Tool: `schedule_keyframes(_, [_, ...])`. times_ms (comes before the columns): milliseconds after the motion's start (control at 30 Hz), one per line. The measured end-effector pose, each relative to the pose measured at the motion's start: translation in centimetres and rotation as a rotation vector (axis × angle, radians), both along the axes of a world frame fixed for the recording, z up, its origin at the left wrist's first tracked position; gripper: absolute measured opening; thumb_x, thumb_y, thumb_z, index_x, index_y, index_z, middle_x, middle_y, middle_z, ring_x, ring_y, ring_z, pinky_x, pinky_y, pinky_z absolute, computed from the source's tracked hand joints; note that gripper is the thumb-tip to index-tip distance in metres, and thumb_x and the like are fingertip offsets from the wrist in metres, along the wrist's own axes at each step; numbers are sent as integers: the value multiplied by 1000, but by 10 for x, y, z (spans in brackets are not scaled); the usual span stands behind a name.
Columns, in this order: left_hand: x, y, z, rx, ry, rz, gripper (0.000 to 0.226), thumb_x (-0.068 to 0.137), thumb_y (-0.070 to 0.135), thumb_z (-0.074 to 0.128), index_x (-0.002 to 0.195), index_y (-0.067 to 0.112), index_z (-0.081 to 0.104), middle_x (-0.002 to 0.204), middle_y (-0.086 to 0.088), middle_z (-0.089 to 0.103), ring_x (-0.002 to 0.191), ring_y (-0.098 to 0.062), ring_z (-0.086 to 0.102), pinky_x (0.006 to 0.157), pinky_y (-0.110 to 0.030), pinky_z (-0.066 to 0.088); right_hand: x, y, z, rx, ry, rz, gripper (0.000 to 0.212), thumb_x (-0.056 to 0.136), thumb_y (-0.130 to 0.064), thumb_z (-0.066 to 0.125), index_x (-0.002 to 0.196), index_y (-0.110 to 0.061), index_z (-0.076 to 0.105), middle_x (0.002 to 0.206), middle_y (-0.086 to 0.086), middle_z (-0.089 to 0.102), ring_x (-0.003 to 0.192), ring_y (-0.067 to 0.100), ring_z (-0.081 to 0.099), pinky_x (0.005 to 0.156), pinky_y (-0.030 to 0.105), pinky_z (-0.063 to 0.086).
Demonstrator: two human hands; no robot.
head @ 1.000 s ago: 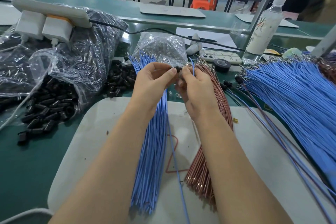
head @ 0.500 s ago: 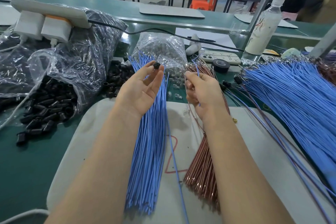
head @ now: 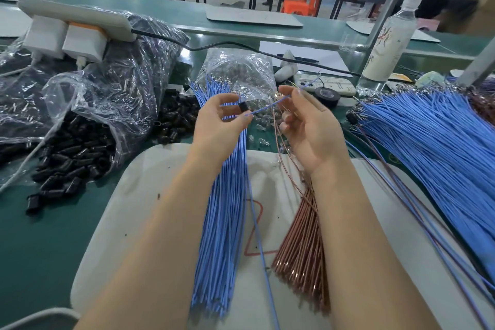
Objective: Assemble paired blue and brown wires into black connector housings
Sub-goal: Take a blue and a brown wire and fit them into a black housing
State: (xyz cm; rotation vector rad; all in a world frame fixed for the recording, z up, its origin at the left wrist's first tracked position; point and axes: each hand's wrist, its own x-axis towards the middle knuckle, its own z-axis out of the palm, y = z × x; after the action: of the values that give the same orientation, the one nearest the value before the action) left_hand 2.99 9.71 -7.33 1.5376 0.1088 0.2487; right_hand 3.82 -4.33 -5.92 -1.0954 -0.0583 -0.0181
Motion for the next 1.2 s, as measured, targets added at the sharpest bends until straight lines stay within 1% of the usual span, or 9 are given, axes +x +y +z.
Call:
schedule_keyframes(133, [-3, -4, -3, 317, -171, 53, 17, 85, 4, 65, 90, 17, 55, 84, 10, 62, 79, 0, 61, 75, -7, 48, -3, 7, 5, -41, -126, -202, 21, 98, -12, 50, 84, -13, 66, 70, -2, 65, 54, 5, 55, 51, 16, 48])
schedule_keyframes(267, [-3, -6, -5, 420, -257, 59, 20, 85, 0, 61, 92, 18, 55, 99, -6, 62, 87, -10, 61, 85, -18, 50, -8, 14, 6, -163, -223, -326, 17, 97, -8, 51, 85, -12, 62, 71, 1, 64, 60, 9, 61, 59, 20, 53])
schedule_keyframes(367, [-4, -6, -4, 451, -293, 63, 21, 85, -2, 60, 91, 18, 54, 100, -9, 61, 90, -19, 61, 89, -27, 51, -11, 16, 7, -254, -278, -406, 18, 97, -8, 51, 82, -13, 59, 68, -2, 62, 57, 8, 60, 58, 20, 52])
schedule_keyframes(533, [-5, -6, -2, 460, -284, 69, 19, 86, 1, 60, 93, 18, 55, 101, -7, 62, 92, -19, 61, 89, -25, 50, -13, 19, 5, -408, -365, -470, 18, 96, -10, 52, 81, -15, 59, 69, -2, 61, 58, 6, 59, 59, 23, 53])
schedule_keyframes(600, [-5, -6, -2, 465, -283, 61, 19, 86, 2, 60, 94, 18, 55, 101, -7, 62, 93, -19, 61, 89, -25, 50, -12, 19, 4, -488, -403, -514, 15, 96, -12, 53, 82, -14, 59, 67, -5, 60, 58, 6, 60, 61, 30, 55])
schedule_keyframes(767, [-6, -7, -2, 487, -273, 56, 18, 86, 2, 59, 94, 18, 55, 99, -4, 62, 93, -17, 60, 89, -27, 49, -11, 19, 1, -607, -456, -561, 13, 94, -19, 52, 83, -15, 58, 68, 0, 61, 64, 26, 63, 66, 49, 54])
schedule_keyframes(1000, [-4, -8, -4, 532, -283, 44, 19, 87, 3, 58, 95, 20, 57, 100, -2, 61, 94, -17, 59, 89, -25, 48, -11, 18, 1, -643, -462, -565, 14, 93, -18, 53, 82, -14, 59, 70, 6, 63, 66, 27, 63, 67, 49, 53])
schedule_keyframes(1100, [-5, -9, -4, 573, -332, 33, 21, 86, 0, 58, 101, 12, 64, 99, 0, 60, 90, -12, 58, 87, -14, 44, -11, 20, -1, -677, -461, -515, 16, 94, -18, 54, 80, -13, 60, 70, 5, 64, 67, 25, 64, 68, 48, 54])
schedule_keyframes(1200, [-6, -11, -2, 626, -390, 10, 23, 85, 1, 61, 106, 10, 67, 97, 4, 60, 91, -11, 57, 85, -11, 41, -9, 21, -3, -686, -430, -440, 16, 93, -17, 57, 79, -14, 63, 68, -5, 63, 66, 13, 63, 70, 38, 54])
